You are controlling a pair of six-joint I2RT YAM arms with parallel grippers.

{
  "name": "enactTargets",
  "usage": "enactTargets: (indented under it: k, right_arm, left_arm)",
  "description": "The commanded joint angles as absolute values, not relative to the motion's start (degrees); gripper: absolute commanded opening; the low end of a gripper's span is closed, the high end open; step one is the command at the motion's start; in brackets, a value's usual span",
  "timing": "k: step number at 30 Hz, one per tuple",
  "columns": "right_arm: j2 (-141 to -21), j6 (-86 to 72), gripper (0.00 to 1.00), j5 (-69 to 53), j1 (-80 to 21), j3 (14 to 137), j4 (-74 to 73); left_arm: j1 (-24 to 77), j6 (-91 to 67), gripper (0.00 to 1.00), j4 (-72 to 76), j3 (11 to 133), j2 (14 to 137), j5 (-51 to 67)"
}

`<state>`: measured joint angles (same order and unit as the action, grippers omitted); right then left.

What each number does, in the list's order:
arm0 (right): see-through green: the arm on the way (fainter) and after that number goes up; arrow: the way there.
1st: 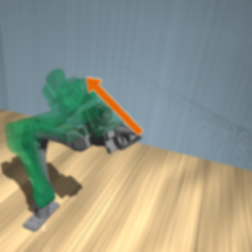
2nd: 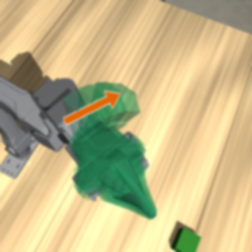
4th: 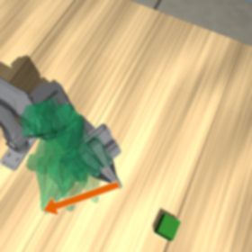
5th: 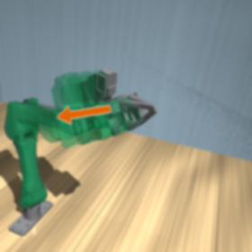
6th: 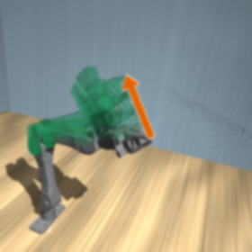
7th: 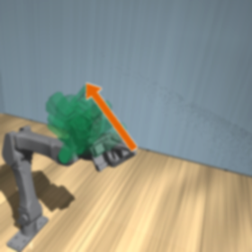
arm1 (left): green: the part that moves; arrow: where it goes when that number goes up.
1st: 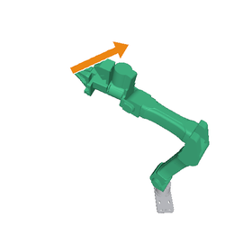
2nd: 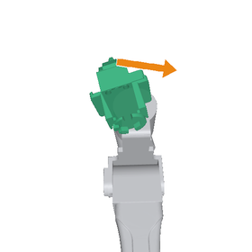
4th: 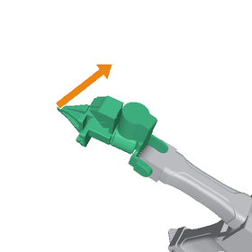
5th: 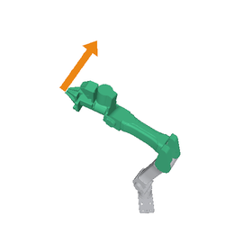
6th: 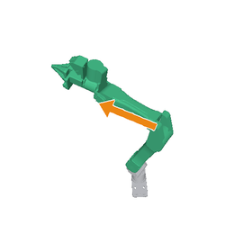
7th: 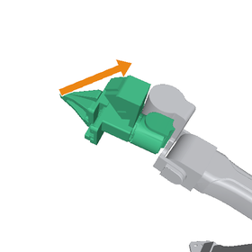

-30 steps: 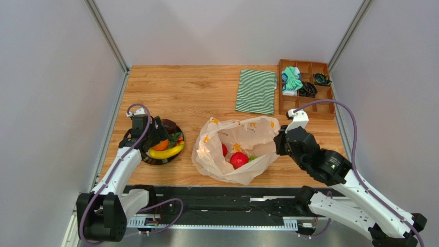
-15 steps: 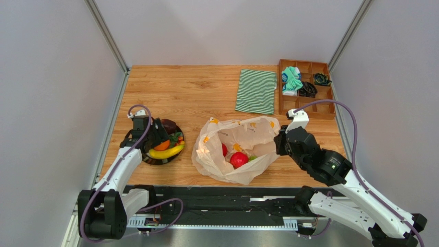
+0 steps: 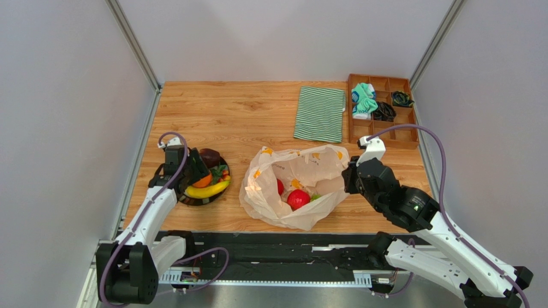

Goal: Place the fruits into the plastic bag

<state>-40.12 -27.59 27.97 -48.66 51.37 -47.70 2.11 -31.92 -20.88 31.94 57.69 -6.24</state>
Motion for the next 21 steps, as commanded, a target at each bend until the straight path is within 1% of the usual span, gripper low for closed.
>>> enactTargets:
  k: [1, 6, 14, 21]
  right_arm:
    - [-39.55, -27.86, 0.00, 28.74, -48.51, 51.15, -47.11]
    - [-39.46, -27.86, 0.00, 28.74, -48.52, 51.15, -47.11]
    - [-39.90, -27.95, 0.00, 28.30, -48.52, 51.15, -46.76]
    - [-39.90, -28.04, 0.00, 28.39, -48.52, 51.15, -46.67]
  left_arm:
    - [1.67, -32.26, 0.65, -20.56, 31.46, 55.11, -5.54]
    - [1.67, -31.47, 0.62, -22.67, 31.99, 52.48, -2.11]
    - [1.67, -33.05, 0.59, -25.84, 31.64, 41.49, -1.67]
    - [1.67, -32.17, 0.59, -27.08, 34.01, 38.06, 1.13]
